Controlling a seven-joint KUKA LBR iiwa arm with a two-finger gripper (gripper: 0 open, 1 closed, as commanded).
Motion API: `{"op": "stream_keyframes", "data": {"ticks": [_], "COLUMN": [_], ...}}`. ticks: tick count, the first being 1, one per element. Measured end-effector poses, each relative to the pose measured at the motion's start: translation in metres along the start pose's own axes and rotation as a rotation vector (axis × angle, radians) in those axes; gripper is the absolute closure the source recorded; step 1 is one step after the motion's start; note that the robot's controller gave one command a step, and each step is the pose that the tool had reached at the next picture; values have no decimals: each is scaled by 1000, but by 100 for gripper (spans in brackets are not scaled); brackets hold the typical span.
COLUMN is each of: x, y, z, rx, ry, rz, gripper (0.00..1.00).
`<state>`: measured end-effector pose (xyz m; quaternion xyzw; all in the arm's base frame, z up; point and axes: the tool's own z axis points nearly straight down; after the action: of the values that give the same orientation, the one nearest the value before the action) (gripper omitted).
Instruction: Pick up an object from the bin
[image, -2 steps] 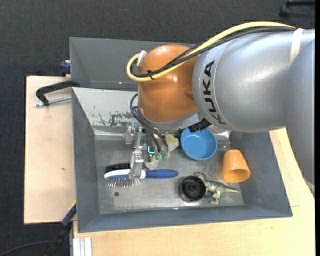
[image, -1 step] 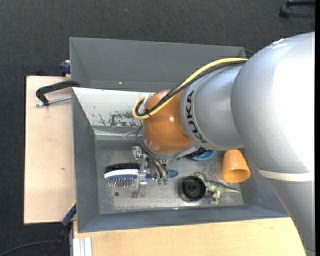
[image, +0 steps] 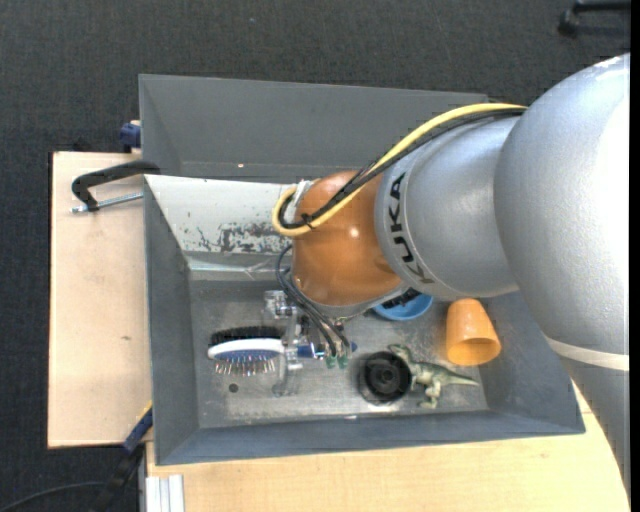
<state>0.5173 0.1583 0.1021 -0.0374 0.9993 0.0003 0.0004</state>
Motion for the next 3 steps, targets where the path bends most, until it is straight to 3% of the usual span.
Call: {"op": "stream_keyframes", "data": {"ticks": [1, 2, 3], "x": [-6, -1, -2], "y": [-4, -8, -7], "z": [1, 33, 32], "rx": [-2, 0, -1], "ry": [-3, 5, 2], "rz": [110, 183, 183], "gripper": [0, 0, 0]}}
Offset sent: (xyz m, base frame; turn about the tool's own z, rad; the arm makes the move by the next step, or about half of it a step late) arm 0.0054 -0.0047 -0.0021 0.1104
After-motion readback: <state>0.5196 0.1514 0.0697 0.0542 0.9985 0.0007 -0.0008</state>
